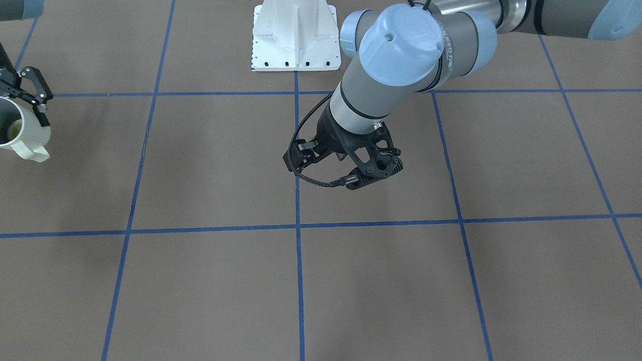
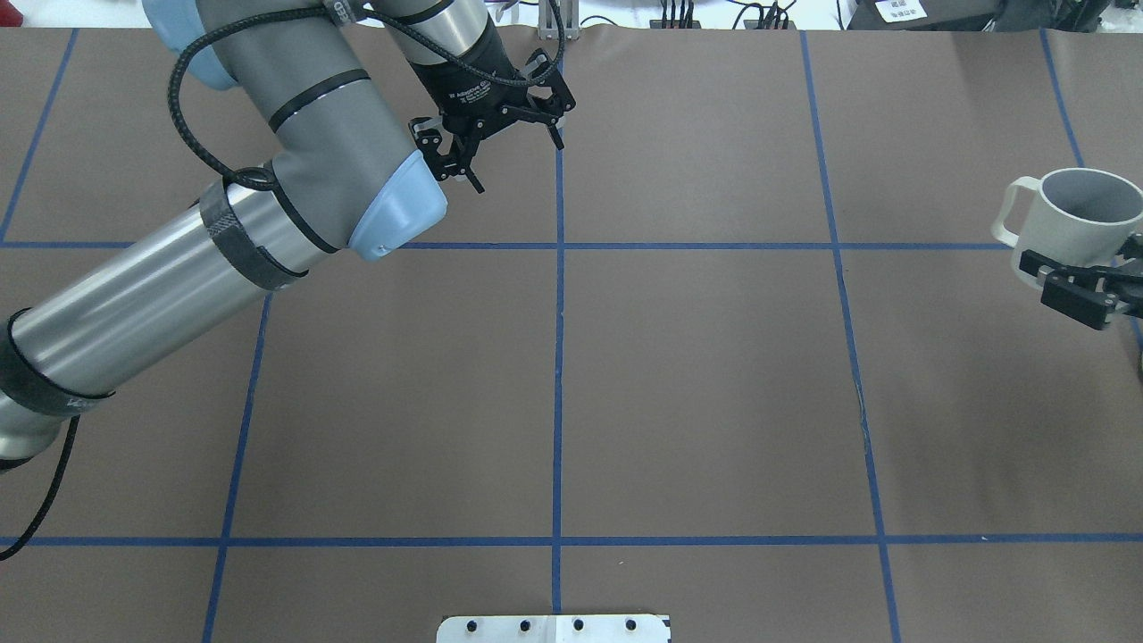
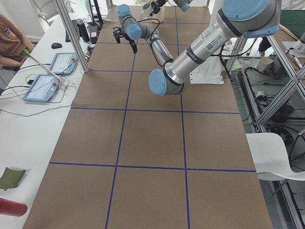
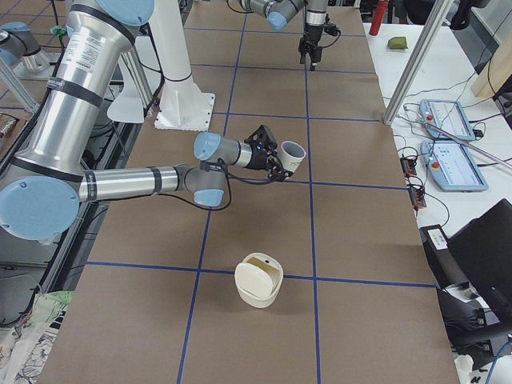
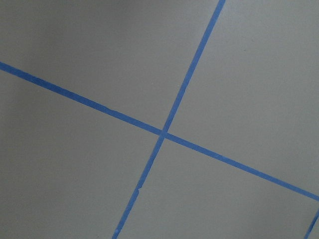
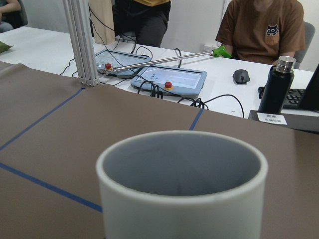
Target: Left arm hands cup to right arm to dump lemon
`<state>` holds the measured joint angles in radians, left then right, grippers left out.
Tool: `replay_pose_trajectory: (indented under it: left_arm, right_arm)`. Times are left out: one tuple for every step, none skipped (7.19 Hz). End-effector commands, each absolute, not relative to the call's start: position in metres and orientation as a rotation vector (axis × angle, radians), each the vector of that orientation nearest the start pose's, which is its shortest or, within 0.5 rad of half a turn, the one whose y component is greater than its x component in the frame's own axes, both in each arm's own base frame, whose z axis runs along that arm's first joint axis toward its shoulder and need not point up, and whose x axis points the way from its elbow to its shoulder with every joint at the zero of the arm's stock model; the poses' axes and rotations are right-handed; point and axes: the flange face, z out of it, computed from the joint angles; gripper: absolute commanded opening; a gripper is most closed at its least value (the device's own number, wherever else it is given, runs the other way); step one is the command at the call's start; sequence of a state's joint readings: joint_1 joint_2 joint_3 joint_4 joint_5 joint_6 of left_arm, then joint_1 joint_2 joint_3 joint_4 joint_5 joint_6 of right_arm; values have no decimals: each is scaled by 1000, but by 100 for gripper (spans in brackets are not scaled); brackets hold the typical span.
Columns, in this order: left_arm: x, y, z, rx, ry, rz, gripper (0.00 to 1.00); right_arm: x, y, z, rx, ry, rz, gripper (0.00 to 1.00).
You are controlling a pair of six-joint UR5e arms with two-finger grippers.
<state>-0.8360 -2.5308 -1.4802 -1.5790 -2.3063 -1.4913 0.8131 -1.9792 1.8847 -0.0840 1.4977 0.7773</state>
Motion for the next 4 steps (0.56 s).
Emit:
replay_pose_trajectory:
  left_arm:
    - [431,-577,73,-239,1065,-355,100]
    - [431,-578,73,-231,1062,-358,100]
    - [432,-577,72,-227,1062,-359,100]
    - [431,-578,73,-225,1061,-361,100]
  right_arm:
    - [-79,-311,594,1025,-1059,144,10]
    - [-58,-304,611,963,-1122,202,10]
    - [-35,-291,646,912,-1176,246,9]
    - [-21,-283,678,935,-1184,268,7]
